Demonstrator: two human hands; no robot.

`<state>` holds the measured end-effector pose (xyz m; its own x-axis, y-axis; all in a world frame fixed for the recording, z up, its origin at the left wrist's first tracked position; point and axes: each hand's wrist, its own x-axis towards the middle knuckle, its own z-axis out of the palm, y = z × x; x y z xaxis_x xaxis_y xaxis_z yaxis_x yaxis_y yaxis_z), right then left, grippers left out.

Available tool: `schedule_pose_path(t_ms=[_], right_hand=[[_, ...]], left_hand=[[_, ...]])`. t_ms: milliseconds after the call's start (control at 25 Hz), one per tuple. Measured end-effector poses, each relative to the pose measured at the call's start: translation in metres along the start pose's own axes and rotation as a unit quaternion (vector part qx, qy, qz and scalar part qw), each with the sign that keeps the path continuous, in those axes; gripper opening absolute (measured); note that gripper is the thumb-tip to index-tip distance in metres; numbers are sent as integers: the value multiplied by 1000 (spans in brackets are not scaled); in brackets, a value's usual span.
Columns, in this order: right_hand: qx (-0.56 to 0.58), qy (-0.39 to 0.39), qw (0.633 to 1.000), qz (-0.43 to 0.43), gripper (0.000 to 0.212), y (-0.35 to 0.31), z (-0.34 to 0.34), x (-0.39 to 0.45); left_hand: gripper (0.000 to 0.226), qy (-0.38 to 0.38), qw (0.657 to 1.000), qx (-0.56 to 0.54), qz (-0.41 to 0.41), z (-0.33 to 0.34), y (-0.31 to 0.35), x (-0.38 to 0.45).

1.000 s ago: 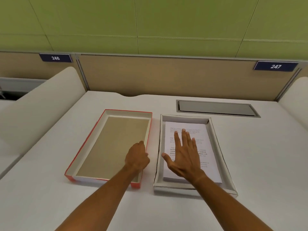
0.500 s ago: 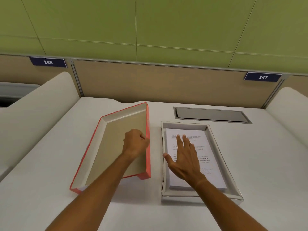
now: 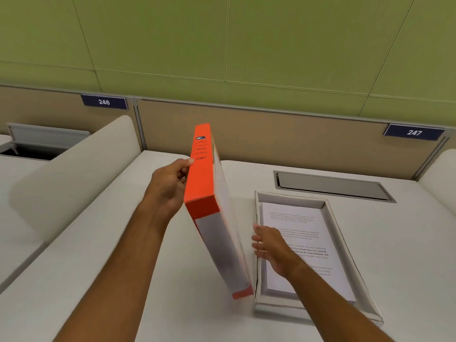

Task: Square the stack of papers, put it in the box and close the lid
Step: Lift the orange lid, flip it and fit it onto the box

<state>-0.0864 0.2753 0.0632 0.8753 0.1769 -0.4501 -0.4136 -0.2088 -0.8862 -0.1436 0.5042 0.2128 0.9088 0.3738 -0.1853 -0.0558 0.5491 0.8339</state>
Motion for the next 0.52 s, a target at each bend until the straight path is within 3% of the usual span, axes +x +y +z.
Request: schedule_pose_path(t_ms=[80, 160, 320, 520], right_hand=[[84, -72, 991, 69, 42, 5, -5, -3], [164, -103, 977, 85, 39, 14, -6, -4], [297, -111, 947, 53, 40, 16, -25, -7], [293, -55, 954, 20, 43, 17, -94, -12]], left_hand=[[15, -29, 997, -38, -55, -4, 5, -7], [25, -51, 995, -41, -70, -7, 6, -10], [21, -36, 998, 2, -53, -14, 0, -7], [31, -97, 985, 63, -129, -21, -34, 11]])
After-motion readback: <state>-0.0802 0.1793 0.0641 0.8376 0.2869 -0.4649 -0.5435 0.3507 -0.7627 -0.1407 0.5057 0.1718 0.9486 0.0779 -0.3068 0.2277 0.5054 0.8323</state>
